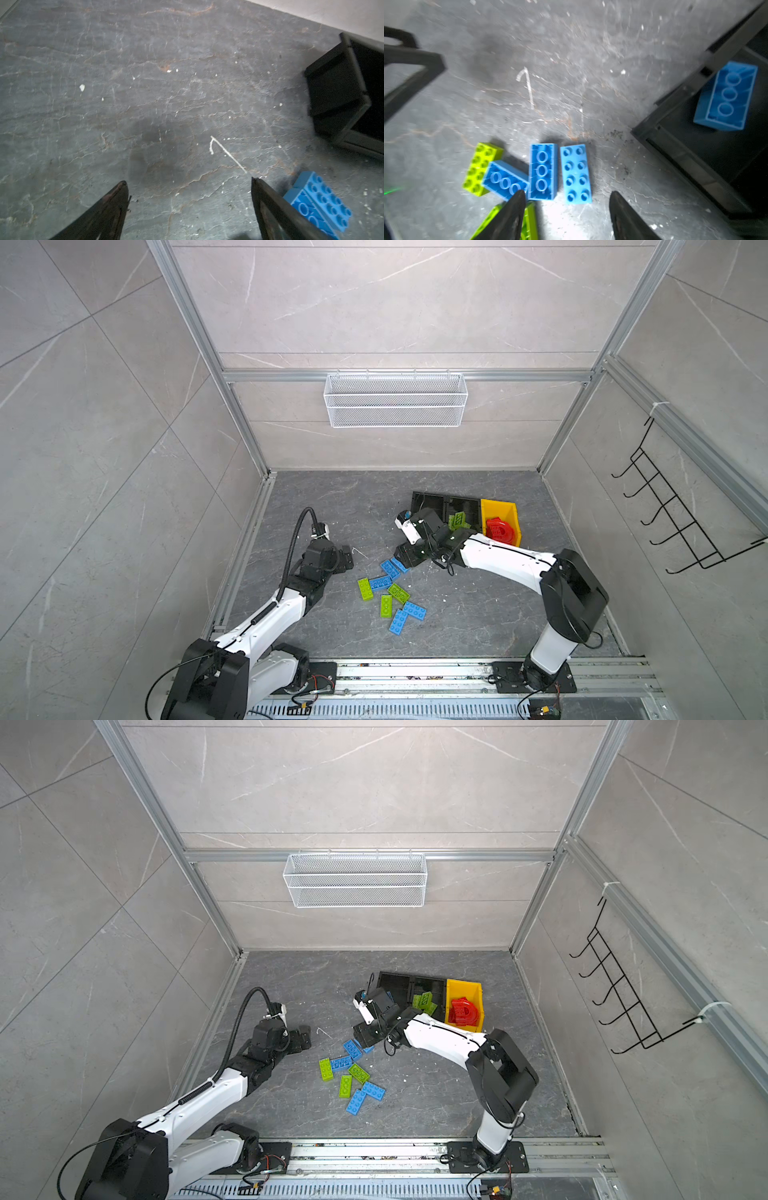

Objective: Sort the legos into containers by color
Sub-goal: 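Return the left arm to rest while the right gripper moves over a light-blue brick, then grasp the light-blue 2x4 brick with the right gripper and lift it toward the black bin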

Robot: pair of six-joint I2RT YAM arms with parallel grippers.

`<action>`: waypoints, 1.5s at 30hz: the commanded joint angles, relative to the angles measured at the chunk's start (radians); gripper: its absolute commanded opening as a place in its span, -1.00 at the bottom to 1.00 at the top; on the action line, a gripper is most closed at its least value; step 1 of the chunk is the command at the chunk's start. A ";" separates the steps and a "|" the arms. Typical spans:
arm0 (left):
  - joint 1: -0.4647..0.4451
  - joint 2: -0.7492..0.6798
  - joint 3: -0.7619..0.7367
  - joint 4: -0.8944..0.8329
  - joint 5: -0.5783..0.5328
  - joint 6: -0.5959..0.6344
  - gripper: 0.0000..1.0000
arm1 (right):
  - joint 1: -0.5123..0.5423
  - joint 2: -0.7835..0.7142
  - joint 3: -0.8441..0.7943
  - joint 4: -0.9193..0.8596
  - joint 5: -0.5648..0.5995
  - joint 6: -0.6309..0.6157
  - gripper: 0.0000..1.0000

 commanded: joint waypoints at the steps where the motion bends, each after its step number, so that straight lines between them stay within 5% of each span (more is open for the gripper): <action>1: 0.003 -0.066 0.011 0.156 -0.055 0.006 0.89 | 0.000 0.023 0.030 -0.072 0.035 -0.049 0.33; 9: 0.003 -0.141 0.002 0.115 -0.070 0.007 0.90 | -0.001 0.074 0.050 -0.173 0.050 -0.160 0.30; 28: 0.003 -0.135 -0.017 0.127 -0.120 -0.027 0.91 | 0.005 0.215 0.108 -0.104 0.013 -0.147 0.36; 45: 0.004 -0.110 -0.006 0.127 -0.113 -0.019 0.92 | 0.006 0.257 0.172 -0.106 0.072 -0.109 -0.14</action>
